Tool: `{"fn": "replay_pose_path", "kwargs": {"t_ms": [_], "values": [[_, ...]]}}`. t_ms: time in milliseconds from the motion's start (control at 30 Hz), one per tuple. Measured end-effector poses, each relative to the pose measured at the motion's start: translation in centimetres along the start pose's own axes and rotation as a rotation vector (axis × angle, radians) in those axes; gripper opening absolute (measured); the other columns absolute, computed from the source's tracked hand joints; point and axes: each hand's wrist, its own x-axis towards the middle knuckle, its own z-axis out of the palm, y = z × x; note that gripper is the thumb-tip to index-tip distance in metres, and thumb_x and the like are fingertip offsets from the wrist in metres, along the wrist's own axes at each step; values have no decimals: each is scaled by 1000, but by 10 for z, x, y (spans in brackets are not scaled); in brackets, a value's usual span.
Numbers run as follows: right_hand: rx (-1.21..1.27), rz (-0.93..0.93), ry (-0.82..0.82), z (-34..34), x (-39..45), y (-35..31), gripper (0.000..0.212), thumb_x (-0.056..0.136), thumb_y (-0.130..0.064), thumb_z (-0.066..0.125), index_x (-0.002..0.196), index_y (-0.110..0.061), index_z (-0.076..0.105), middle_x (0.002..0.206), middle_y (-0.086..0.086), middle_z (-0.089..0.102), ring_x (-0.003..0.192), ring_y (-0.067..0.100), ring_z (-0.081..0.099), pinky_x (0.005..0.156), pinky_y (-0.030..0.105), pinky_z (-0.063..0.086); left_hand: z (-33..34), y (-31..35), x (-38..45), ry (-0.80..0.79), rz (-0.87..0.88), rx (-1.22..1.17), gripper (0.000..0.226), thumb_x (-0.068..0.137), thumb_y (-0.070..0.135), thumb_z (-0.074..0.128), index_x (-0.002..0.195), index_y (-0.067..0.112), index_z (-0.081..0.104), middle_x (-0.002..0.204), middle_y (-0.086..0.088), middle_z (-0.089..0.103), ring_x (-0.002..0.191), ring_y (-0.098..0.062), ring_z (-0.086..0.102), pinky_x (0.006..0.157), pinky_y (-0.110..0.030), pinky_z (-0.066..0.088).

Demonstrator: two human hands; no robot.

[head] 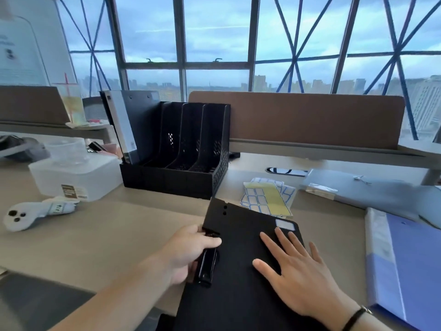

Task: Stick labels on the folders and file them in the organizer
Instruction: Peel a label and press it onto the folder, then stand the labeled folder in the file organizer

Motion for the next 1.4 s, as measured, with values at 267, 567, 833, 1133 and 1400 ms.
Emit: {"fn": "replay_pose_path", "kwargs": {"t_ms": [267, 567, 833, 1133, 1400], "values": [[49, -128, 68, -32, 34, -64, 83, 83, -84, 9, 154, -45, -11, 165, -12, -16, 151, 8, -14, 124, 39, -5, -49, 40, -3, 186, 285, -51, 41, 81, -9, 71, 115, 14, 64, 101, -2, 78, 91, -22, 75, 83, -45, 61], [84, -427, 217, -80, 129, -185, 86, 85, -82, 27, 155, -42, -4, 167, -4, 2, 153, 15, 2, 122, 39, 10, -118, 111, 21, 592, 728, -178, 38, 82, 4, 76, 113, 22, 62, 89, 11, 78, 86, -10, 74, 81, -33, 58], [177, -593, 234, -123, 204, -278, 118, 65, -94, 44, 155, -40, -11, 167, -3, -8, 154, 20, 2, 123, 43, 13, -181, 191, 55, 921, 1008, -218, 42, 84, 13, 75, 114, 29, 50, 105, 9, 72, 97, -7, 69, 86, -27, 54], [255, -752, 322, -142, 284, -333, 124, 67, -79, 66, 153, -43, -15, 167, -8, -9, 150, 25, 22, 119, 46, 27, -228, 245, 94, 1001, 1277, -187, 46, 88, 7, 67, 126, 24, 47, 121, 2, 66, 113, -1, 62, 92, -19, 53], [312, -745, 374, -115, 348, -340, 119, 74, -69, 67, 153, -41, -17, 167, -8, -11, 141, 30, 39, 109, 44, 40, -248, 244, 148, 842, 1253, 25, 68, 92, 1, 59, 148, 30, 33, 137, 5, 59, 122, -7, 59, 107, -37, 48]]}}
